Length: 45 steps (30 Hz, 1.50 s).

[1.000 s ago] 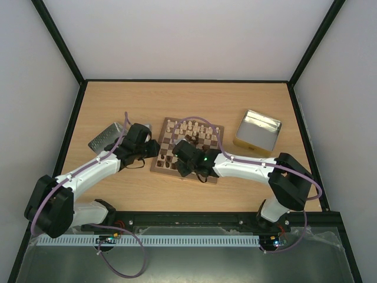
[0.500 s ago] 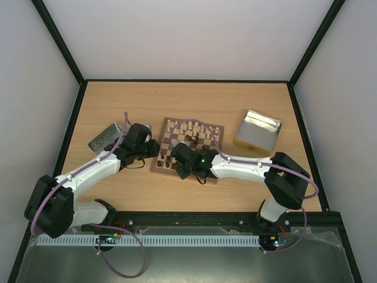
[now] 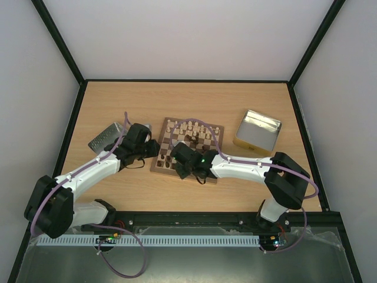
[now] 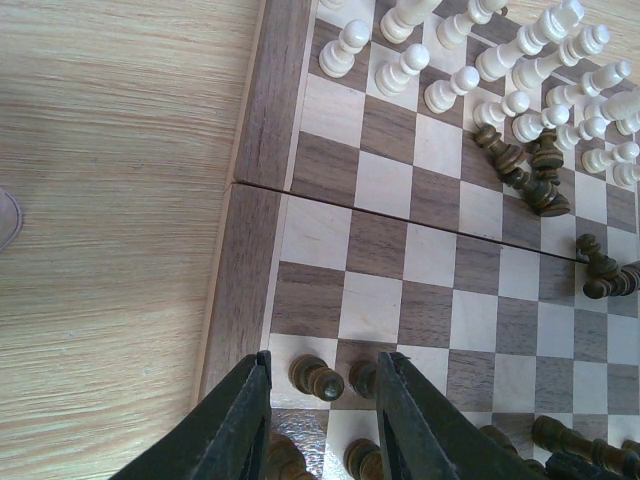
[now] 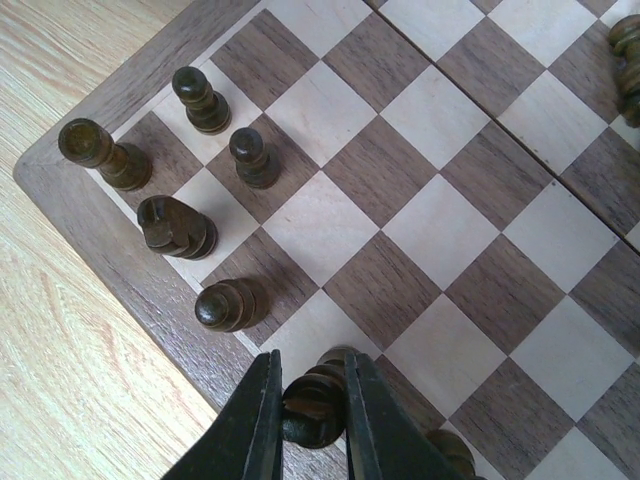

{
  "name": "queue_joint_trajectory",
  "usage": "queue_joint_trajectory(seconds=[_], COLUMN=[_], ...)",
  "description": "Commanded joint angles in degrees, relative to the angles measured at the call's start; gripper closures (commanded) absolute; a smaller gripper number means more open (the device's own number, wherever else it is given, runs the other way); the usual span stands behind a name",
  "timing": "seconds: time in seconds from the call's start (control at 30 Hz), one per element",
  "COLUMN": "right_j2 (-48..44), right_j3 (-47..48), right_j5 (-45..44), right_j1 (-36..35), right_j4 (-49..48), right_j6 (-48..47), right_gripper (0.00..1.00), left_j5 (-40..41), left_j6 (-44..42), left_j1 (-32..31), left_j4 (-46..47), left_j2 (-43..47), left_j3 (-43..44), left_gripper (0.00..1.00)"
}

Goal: Set up the chess pieces on the board
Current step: Adjust the chess piece on the chessboard.

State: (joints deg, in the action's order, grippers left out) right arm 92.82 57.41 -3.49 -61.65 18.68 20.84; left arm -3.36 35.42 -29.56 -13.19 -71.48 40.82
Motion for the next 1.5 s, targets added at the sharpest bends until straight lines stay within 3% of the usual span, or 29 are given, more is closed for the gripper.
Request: queue_joint_trajectory(seconds=[0.0,0.6,1.13,1.47], right_j2=[-0.35,-0.14,0.11,-5.41], right_j3=[-0.19,-2.69,-0.28,-0.18], right_j5=[-1.44,-1.35,-6.54,-10.04], right_j1=[-0.49,-0.49,-0.54,-0.4], right_j4=[-2.77,-4.93,-2.33,-1.81], right_j6=[1.56,5.19,7.72,9.92], right_gripper=[0.92,0.86,0.63,0.58], left_j5=[0.67,0.72,0.62,0.72], left_j6=[0.39,0.49,0.47,0.55], left_j1=[0.38,0.44,0.41,0.47], left_j4=[-0.43,-0.7,-0.74,-0.88], left_j2=[1.16,2.0,2.12,2.48], left_j3=[-0.31,-0.83,-0.7,-0.48], left_gripper=[0.68,0.68,0.68,0.67])
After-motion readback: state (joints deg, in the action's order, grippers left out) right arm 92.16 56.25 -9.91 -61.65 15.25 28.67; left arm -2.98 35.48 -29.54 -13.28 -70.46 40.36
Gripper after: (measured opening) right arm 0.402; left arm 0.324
